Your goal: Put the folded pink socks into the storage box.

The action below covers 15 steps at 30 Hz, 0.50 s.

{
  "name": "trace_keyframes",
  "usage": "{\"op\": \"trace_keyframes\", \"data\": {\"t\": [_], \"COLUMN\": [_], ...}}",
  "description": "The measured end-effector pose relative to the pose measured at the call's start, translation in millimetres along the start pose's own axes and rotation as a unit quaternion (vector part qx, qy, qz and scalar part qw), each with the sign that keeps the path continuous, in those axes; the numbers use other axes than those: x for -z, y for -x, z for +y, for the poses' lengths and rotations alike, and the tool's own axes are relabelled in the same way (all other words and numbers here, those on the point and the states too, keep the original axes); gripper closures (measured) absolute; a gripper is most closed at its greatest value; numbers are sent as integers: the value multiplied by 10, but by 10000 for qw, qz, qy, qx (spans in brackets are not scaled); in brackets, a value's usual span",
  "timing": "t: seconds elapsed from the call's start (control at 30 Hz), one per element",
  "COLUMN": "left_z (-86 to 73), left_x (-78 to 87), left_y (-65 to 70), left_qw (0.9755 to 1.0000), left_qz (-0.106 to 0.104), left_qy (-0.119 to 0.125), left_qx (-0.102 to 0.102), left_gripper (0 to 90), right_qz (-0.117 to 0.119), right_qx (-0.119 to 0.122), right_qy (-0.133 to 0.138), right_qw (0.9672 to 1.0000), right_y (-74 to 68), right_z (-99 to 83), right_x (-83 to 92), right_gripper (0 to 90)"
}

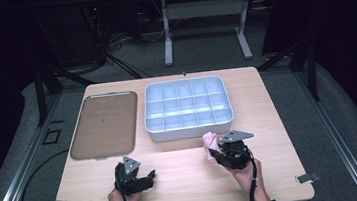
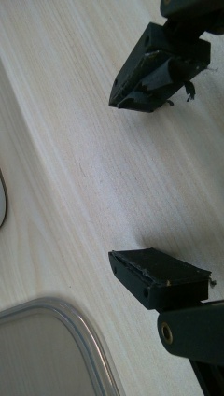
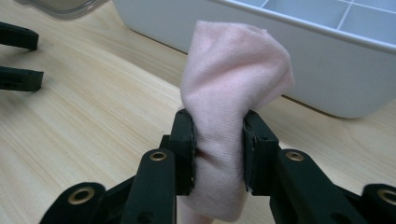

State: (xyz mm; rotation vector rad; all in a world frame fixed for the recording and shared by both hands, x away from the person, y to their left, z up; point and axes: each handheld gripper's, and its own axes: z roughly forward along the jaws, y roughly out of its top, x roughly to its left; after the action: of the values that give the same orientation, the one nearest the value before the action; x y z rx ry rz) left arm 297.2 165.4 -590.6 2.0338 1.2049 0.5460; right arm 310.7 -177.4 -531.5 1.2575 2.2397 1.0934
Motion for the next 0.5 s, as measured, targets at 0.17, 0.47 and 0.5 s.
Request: {"op": "trace_keyframes", "data": {"t": [0.17, 0.47, 0.5], "left_z": [0, 0, -1], "left_x": [0, 1, 1], "left_y": [1, 3, 5], "left_qw": [10000, 10000, 10000], "left_qz": [4, 7, 7], "left_qy": [0, 6, 4], "left_qx": [-1, -15, 5], "left_gripper": [215, 215, 215], "right_qz": [-106, -283, -309], "right_qx": [-62, -82, -95], "right_qy": [56, 158, 192], "right_qw": [9999, 9994, 9993], "right_y": [70, 171, 182], "right_z": [4, 51, 56], "right_x": [41, 139, 146], "right_gripper": [695, 694, 694]}}
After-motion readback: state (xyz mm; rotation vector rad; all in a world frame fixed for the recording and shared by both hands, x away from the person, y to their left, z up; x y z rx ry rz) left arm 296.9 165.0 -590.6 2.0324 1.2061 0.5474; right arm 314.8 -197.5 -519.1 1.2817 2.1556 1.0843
